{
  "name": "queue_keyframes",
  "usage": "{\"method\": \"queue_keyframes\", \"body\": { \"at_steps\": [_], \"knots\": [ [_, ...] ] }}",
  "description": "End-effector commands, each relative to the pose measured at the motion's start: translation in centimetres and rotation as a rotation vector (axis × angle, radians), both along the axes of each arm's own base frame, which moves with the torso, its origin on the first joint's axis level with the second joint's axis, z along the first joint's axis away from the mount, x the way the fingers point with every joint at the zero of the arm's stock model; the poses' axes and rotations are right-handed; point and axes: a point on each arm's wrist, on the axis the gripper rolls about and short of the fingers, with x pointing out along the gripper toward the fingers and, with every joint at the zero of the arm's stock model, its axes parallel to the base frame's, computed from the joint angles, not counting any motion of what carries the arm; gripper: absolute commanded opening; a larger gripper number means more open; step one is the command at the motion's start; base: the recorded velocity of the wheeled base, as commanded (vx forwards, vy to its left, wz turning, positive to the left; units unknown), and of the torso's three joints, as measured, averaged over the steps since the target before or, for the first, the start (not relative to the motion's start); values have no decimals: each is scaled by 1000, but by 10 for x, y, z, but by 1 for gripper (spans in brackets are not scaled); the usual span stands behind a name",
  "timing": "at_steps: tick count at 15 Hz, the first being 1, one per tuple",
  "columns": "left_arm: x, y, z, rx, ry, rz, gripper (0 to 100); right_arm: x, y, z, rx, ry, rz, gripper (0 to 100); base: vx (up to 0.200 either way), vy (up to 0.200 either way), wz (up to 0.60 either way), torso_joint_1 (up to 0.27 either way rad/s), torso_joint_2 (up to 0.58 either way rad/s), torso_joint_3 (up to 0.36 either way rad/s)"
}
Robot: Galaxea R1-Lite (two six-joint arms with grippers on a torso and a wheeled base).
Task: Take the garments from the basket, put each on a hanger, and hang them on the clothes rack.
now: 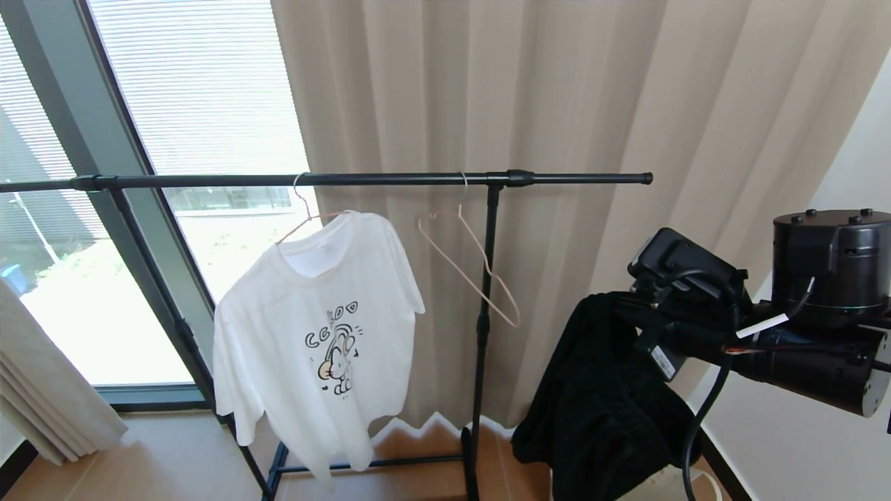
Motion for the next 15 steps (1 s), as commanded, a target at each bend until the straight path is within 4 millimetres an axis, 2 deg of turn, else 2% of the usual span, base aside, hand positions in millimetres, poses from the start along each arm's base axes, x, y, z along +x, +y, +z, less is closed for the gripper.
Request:
{"method": "queue_keyframes", "body": {
  "at_steps": [1, 9, 15],
  "knots": [
    [0, 0, 0, 0, 2, 2, 100, 1, 0, 0, -1, 0, -1, 0, -200, 0, 0, -17, -7, 12],
    [0, 0, 0, 0, 2, 0, 100, 0, 0, -1, -2, 1, -1, 0, -200, 0, 0, 6, 5, 2],
    [0, 0, 0, 3, 1, 5, 100, -1, 0, -1, -2, 3, 1, 0, 0, 0, 0, 0, 0, 0]
  ]
}}
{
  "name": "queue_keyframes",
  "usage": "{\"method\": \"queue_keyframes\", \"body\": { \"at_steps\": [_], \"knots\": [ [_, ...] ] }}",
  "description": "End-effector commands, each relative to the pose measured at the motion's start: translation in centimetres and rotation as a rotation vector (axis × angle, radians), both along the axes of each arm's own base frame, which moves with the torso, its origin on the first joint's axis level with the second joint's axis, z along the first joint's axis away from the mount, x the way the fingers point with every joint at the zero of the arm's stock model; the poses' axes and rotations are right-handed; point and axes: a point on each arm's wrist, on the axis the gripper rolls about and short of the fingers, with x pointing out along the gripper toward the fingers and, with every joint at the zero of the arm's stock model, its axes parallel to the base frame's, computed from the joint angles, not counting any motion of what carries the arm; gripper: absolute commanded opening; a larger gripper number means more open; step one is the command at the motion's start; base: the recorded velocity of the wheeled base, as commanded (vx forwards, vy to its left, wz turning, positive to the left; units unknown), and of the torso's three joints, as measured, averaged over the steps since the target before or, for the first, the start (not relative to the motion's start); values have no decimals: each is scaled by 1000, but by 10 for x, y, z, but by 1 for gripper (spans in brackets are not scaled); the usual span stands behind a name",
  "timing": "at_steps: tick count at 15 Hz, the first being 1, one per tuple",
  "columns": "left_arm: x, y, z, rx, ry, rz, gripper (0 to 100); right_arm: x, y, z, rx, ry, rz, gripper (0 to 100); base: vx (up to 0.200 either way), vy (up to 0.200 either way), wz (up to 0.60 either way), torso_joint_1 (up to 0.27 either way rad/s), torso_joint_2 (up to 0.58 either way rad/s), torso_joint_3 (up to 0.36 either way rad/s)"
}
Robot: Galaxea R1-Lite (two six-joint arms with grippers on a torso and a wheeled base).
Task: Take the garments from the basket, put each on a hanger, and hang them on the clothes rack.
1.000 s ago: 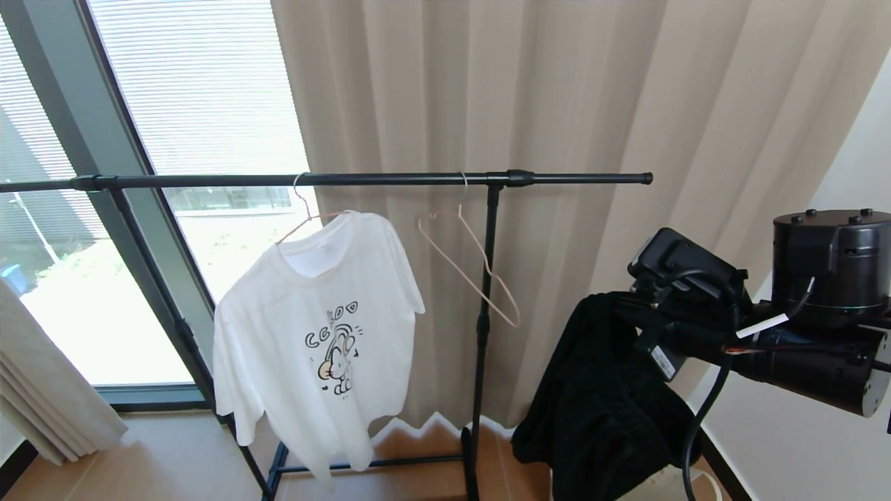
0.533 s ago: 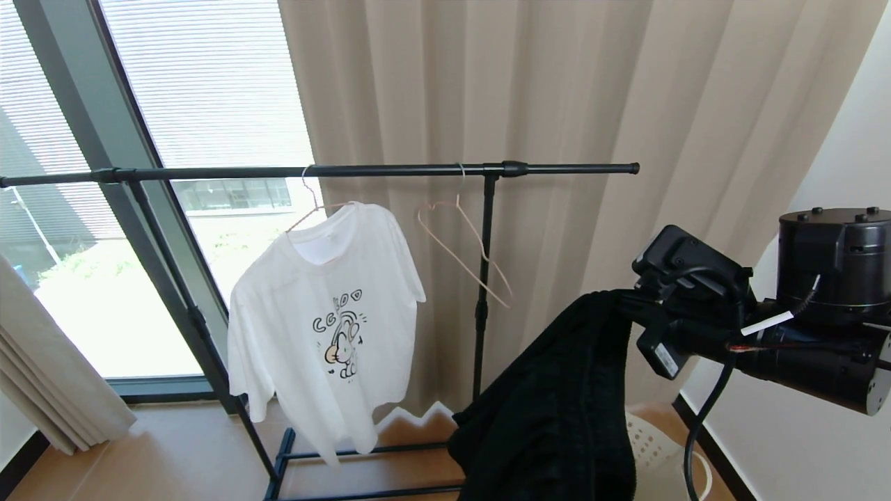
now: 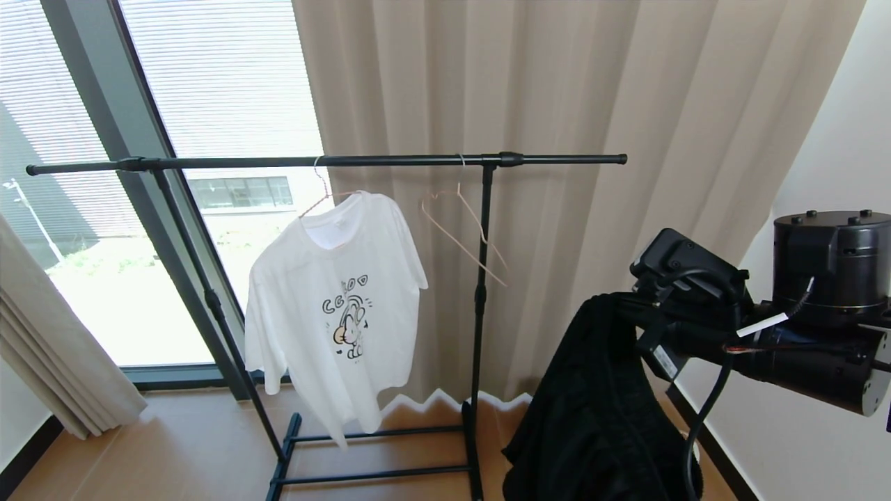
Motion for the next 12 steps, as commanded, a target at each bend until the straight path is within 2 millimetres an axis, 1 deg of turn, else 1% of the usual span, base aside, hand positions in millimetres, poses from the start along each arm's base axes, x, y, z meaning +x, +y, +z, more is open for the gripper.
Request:
{"method": "queue_keyframes", "body": {
  "at_steps": [1, 3, 4, 5, 6, 7, 8, 9, 10, 11, 12],
  "knots": [
    [0, 0, 0, 9, 1, 1, 100, -2, 2, 0, 1, -2, 9, 0, 0, 0, 0, 0, 0, 0],
    [1, 0, -4, 61, 42, 8, 100, -8, 15, -1, -2, 0, 60, 0, 0, 0, 0, 0, 0, 0],
    [3, 0, -1, 85, 98, 7, 100, -10, 20, -2, -4, 4, 83, 0, 0, 0, 0, 0, 0, 0],
    [14, 0, 12, 78, 218, -5, 100, -12, 30, -3, -6, 8, 120, 0, 0, 0, 0, 0, 0, 0],
    [31, -1, 28, 25, 328, -28, 100, -9, 40, 0, 10, -10, 141, 0, 0, 0, 0, 0, 0, 0],
    [53, -1, 46, -59, 405, -35, 100, -2, 48, 4, 27, -39, 150, 0, 0, 0, 0, 0, 0, 0],
    [79, -1, 63, -135, 467, -24, 100, 12, 58, 6, 40, -60, 150, 0, 0, 0, 0, 0, 0, 0],
    [102, -2, 75, -151, 512, -31, 100, 31, 71, 5, 47, -63, 147, 0, 0, 0, 0, 0, 0, 0],
    [111, -4, 79, -147, 532, -48, 100, 39, 78, 3, 59, -57, 140, 0, 0, 0, 0, 0, 0, 0],
    [136, -17, 88, -147, 593, -122, 100, 56, 89, -2, 156, 3, 67, 0, 0, 0, 0, 0, 0, 0],
    [145, -25, 92, -165, 616, -139, 100, 61, 95, -4, 187, 26, 31, 0, 0, 0, 0, 0, 0, 0]
  ]
}}
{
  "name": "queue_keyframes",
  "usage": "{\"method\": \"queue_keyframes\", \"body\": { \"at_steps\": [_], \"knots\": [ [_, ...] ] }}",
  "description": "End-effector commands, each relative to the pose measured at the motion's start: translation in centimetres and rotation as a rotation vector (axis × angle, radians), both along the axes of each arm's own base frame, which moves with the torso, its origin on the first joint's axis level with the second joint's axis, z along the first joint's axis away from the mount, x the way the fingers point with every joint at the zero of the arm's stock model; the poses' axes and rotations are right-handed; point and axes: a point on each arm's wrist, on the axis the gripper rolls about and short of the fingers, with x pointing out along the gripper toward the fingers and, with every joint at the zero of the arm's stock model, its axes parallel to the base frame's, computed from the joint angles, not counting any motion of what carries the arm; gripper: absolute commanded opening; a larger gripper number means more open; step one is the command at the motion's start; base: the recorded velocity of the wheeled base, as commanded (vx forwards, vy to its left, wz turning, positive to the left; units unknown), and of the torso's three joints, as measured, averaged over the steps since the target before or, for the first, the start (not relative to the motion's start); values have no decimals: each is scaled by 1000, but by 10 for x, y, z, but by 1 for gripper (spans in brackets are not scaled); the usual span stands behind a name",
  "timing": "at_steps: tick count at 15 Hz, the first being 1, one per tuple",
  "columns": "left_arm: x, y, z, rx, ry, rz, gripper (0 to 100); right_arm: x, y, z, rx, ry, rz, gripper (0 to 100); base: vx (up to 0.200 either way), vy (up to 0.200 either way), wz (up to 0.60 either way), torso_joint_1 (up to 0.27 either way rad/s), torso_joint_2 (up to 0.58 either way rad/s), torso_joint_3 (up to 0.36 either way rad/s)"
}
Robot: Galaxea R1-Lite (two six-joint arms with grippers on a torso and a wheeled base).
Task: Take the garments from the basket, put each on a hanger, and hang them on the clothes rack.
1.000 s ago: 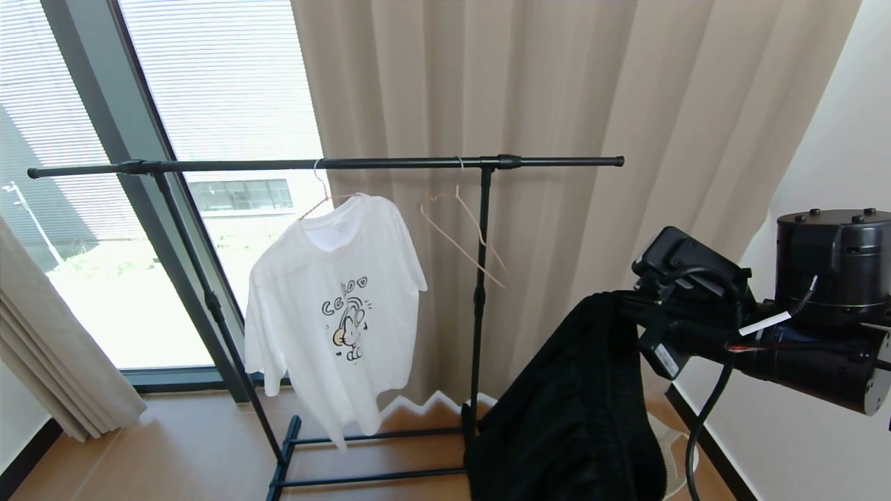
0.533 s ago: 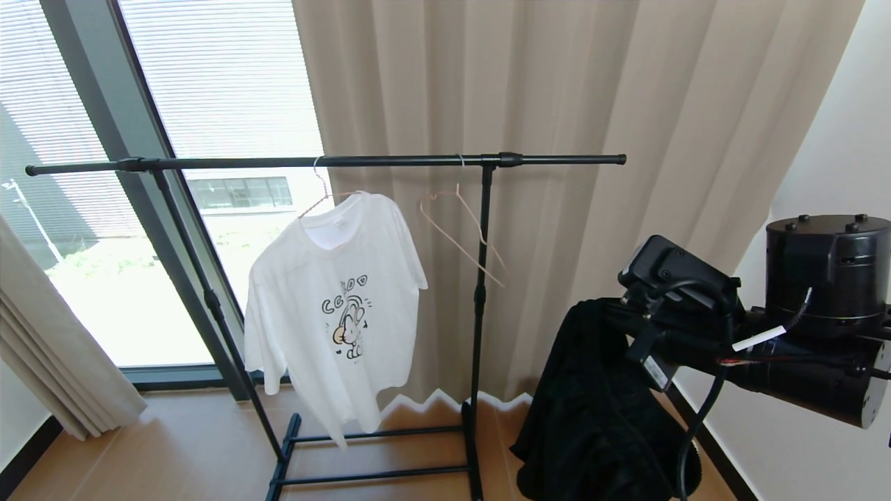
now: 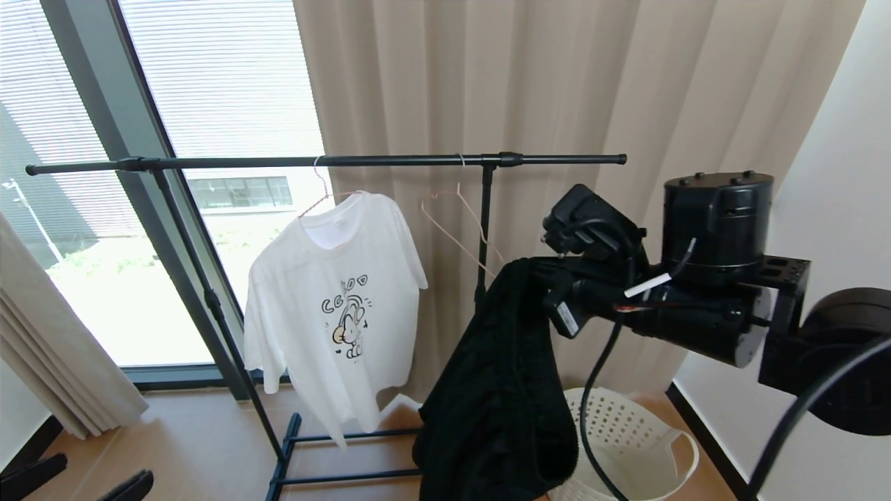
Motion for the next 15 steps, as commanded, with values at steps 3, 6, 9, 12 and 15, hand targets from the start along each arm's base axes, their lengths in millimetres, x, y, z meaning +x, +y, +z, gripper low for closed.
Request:
{"method": "queue_keyframes", "body": {
  "at_steps": [3, 6, 9, 12, 15],
  "knots": [
    [134, -91, 15, -120, 342, -115, 100, 38, 43, -12, 107, 145, -184, 0, 0, 0, 0, 0, 0, 0],
    [169, -147, 8, -139, 319, -237, 100, 40, 58, -7, 185, 178, -267, 0, 0, 0, 0, 0, 0, 0],
    [193, -198, 7, -174, 295, -310, 100, 38, 62, -1, 213, 145, -326, 0, 0, 0, 0, 0, 0, 0],
    [205, -224, -1, -209, 322, -317, 100, 39, 62, -3, 216, 147, -336, 0, 0, 0, 0, 0, 0, 0],
    [217, -238, -12, -208, 328, -259, 100, 37, 61, 1, 224, 143, -336, 0, 0, 0, 0, 0, 0, 0]
  ]
}}
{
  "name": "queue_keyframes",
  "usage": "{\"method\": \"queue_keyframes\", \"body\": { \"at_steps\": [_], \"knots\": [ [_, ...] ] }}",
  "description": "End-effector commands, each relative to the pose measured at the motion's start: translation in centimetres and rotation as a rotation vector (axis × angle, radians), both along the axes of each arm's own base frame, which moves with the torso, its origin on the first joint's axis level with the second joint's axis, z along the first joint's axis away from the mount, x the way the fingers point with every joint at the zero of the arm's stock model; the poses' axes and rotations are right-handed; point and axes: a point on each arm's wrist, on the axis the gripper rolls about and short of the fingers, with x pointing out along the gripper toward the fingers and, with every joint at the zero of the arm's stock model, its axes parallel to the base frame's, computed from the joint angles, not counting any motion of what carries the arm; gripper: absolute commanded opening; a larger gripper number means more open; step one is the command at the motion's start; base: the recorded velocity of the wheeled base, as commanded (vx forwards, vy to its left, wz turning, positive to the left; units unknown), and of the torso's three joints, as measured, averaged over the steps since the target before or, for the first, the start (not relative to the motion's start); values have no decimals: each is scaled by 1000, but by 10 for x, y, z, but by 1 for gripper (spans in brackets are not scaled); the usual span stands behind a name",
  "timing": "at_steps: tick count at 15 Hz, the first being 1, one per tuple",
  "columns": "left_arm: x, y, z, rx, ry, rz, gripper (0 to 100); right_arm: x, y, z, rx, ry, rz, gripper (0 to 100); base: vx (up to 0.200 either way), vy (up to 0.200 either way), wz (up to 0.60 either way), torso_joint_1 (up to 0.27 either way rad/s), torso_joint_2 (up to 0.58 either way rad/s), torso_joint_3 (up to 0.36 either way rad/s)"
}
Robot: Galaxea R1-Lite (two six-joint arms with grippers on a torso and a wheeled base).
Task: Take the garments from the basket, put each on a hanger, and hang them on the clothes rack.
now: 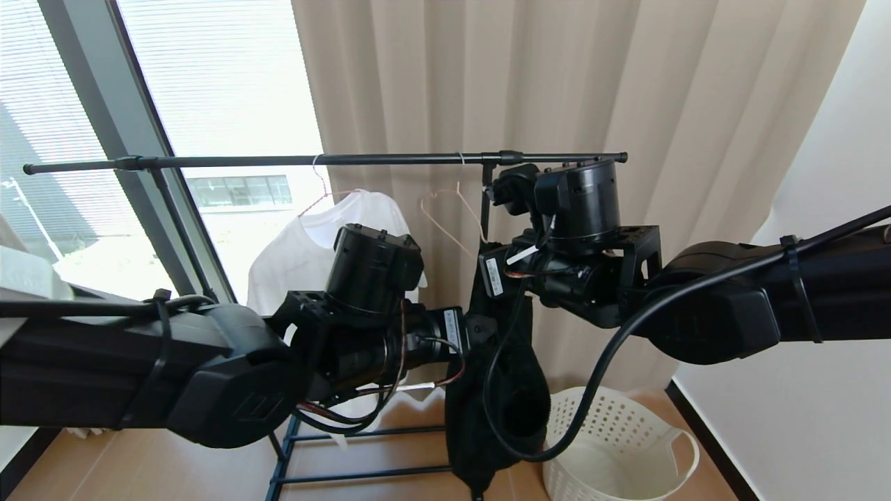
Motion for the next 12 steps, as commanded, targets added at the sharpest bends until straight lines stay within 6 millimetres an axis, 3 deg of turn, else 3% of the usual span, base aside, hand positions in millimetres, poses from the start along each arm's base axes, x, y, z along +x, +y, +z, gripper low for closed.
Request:
{"method": "queue_keyframes", "body": {
  "at_steps": [1, 6, 8, 12],
  "knots": [
    [10, -10, -20, 34, 33, 19, 100, -3, -2, 5, 8, -8, 0, 0, 0, 0, 0, 0, 0, 0],
    [17, -14, -36, 70, 53, 61, 100, -5, -5, 11, 19, -19, 0, 0, 0, 0, 0, 0, 0, 0],
    [29, -26, -49, 89, 55, 66, 100, -9, -6, 11, 18, -15, 5, 0, 0, 0, 0, 0, 0, 0],
    [35, -32, -55, 93, 54, 64, 100, -17, -3, 14, 21, -18, 22, 0, 0, 0, 0, 0, 0, 0]
  ]
}}
